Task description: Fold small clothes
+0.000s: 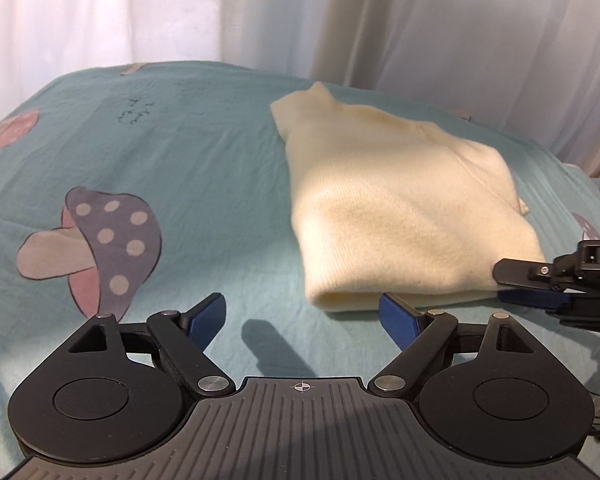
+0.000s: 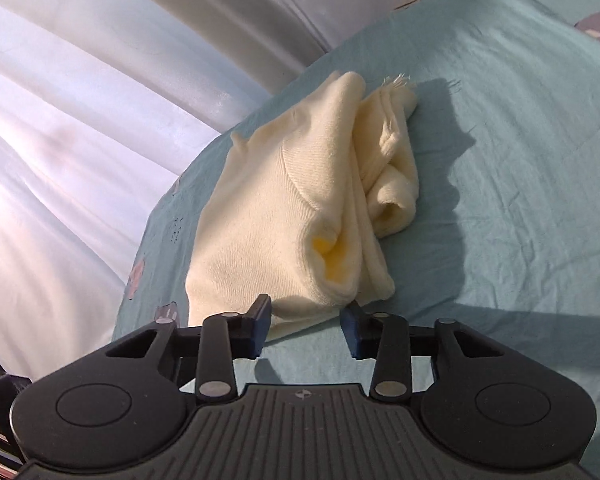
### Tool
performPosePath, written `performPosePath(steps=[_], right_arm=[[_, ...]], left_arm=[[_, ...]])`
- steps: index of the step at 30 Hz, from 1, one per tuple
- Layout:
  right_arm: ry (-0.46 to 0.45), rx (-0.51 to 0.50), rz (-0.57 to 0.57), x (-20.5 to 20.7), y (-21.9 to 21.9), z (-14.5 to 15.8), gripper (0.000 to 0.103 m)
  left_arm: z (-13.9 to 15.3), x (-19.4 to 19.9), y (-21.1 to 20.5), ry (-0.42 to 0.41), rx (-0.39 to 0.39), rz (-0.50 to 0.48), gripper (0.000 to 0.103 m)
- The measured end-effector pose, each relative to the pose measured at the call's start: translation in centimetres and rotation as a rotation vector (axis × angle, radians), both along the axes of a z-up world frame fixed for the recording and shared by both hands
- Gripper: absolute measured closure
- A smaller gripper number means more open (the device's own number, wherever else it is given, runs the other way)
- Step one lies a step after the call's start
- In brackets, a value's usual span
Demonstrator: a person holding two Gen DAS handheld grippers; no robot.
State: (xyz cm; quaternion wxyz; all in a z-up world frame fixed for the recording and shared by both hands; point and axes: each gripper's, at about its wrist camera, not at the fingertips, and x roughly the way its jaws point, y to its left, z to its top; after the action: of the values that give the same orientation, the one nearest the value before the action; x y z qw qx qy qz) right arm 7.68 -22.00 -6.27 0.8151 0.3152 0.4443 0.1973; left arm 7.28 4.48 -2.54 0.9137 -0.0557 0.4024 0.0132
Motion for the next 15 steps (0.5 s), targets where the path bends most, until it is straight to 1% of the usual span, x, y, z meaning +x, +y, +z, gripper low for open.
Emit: performPosePath(steps=[1, 2, 4, 5, 6, 7, 8, 9, 10, 11, 12, 13, 14, 15], right_arm=[[0.014, 0.014, -0.006, 0.0, 0.3, 0.0, 0.095], [0.022, 0.086, -0.006, -0.2, 0.1, -0.1, 0.095], [0.049, 0.345, -0.008, -0.2, -1.1, -0.6, 0.095], [0.061, 0.455, -0.019, -0.2, -1.8, -1.1, 0.096], [0.072, 0.512, -0.031, -0.2, -2.3, -1.4, 0.097], [0.079, 0.481, -0.047, -0.1, -2.7, -1.6, 0.097], [0.081, 0.385, -0.062, -0.1, -2.9, -1.5, 0.097], [0.08, 0.265, -0.071, -0.1, -2.8, -1.3, 0.097], [0.072, 0.081, -0.082, -0.2, -2.5, -0.9, 0.097], [0.056, -0.012, -0.078, -0.5, -2.3, -0.6, 0.095], [0.034, -0.048, -0.068, -1.0, -2.4, -0.2, 0.094], [0.021, -0.051, -0.067, -1.4, -2.7, 0.2, 0.094], [0.005, -0.056, -0.062, -1.8, -2.8, 0.8, 0.094], [-0.021, -0.077, -0.061, -2.1, -3.0, 1.6, 0.094]], left_arm=[[-0.1, 0.1, -0.3, -0.006, 0.005, -0.002, 0.014], [-0.4, 0.4, -0.5, -0.008, 0.011, -0.005, 0.014], [-1.0, 1.0, -0.7, 0.011, 0.038, 0.009, 0.016], [-1.2, 1.2, -0.6, 0.012, 0.043, 0.019, 0.017], [-1.3, 1.2, -0.5, 0.016, 0.049, 0.035, 0.017], [-1.4, 1.2, -0.1, 0.017, 0.051, 0.068, 0.017], [-1.3, 1.0, 0.4, 0.015, 0.041, 0.099, 0.017], [-1.2, 0.9, 1.0, 0.019, 0.02, 0.125, 0.016], [-1.1, 0.8, 1.5, 0.025, 0.0, 0.149, 0.017], [-0.9, 0.5, 2.1, 0.026, -0.015, 0.181, 0.017], [-0.5, 0.2, 2.7, 0.028, -0.042, 0.194, 0.017], [-0.3, -0.1, 3.1, 0.03, -0.058, 0.201, 0.017], [0.4, -0.6, 3.4, 0.028, -0.056, 0.22, 0.018], [1.0, -0.9, 3.4, 0.011, -0.035, 0.239, 0.019]])
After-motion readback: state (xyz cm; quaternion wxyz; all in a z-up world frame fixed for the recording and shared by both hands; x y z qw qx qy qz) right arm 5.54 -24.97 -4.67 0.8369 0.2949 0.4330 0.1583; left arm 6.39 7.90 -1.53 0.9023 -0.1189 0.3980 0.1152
